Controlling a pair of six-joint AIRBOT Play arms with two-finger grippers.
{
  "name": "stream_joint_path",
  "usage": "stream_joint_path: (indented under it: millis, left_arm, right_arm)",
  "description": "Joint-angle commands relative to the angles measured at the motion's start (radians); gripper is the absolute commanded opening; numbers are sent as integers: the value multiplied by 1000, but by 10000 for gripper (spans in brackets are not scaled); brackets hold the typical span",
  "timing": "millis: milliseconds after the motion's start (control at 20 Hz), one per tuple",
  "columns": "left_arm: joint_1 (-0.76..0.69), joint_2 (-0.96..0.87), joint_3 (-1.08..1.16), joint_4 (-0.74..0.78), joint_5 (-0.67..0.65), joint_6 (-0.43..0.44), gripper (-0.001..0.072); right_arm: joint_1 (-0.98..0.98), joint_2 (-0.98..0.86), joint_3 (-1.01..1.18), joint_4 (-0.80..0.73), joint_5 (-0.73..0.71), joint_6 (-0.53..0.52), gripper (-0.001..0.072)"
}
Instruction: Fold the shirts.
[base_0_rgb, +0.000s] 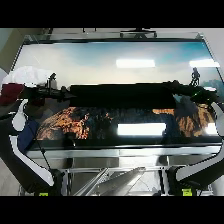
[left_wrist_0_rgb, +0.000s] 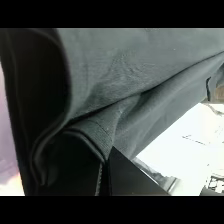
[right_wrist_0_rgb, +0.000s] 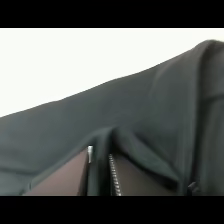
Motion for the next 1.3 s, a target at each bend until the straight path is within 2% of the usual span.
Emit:
stream_joint_path:
  millis: [0, 100, 150, 200, 250, 300, 350, 400, 550, 700, 750, 800, 850, 1000, 1050, 1100, 1150, 1200, 1250]
  left_arm:
    - [1, -14, 10, 49, -9, -34, 18]
    - [0, -14, 10, 71, -27, -38, 14]
    - [0, -12, 10, 65, -50, -38, 44]
    - [2, -3, 10, 68, -69, -39, 224]
    - [14, 11, 11, 67, -80, -41, 258]
    - [26, 24, 19, 72, -92, -48, 258]
    - [44, 32, 42, 80, -114, -74, 258]
    - [66, 35, 72, 90, -143, -103, 258]
    - [125, 37, 189, 127, -222, -224, 255]
    - [131, 37, 294, 117, -283, -266, 252]
    - [118, 37, 328, 119, -309, -266, 190]
    - [102, 37, 359, 119, -330, -265, 59]
    - [84, 37, 385, 119, -343, -265, 4]
    - [22, 37, 455, 119, -344, -265, 3]
    - [-1, 37, 473, 119, -343, -264, 4]
    - [-27, 37, 486, 119, -339, -264, 3]
    - [-57, 37, 492, 119, -333, -263, 3]
    - [-91, 37, 491, 119, -325, -258, 3]
    - [-122, 37, 487, 119, -314, -246, 3]
  right_arm:
    - [3, -24, 40, -8, -48, -28, 171]
    - [2, -23, 56, -39, -53, -33, 177]
    - [2, -21, 69, -73, -48, -32, 255]
    - [2, -19, 87, -123, -37, -23, 375]
    - [1, -17, 114, -187, -12, 10, 409]
    - [1, -17, 143, -259, 18, 53, 496]
    - [1, -18, 171, -340, 47, 111, 676]
    - [2, -18, 192, -412, 72, 160, 704]
    - [2, -24, 208, -561, 111, 261, 706]
    - [4, -60, 207, -572, 153, 285, 705]
    - [5, -72, 207, -570, 161, 295, 705]
    - [10, -82, 208, -570, 168, 295, 705]
    - [13, -89, 207, -569, 172, 294, 705]
    - [27, -101, 208, -553, 172, 294, 704]
    - [34, -106, 208, -534, 172, 293, 685]
    - [40, -111, 208, -515, 175, 275, 470]
    - [48, -114, 208, -498, 175, 264, 224]
    - [54, -116, 208, -486, 175, 264, 100]
    - [57, -116, 211, -476, 176, 263, 54]
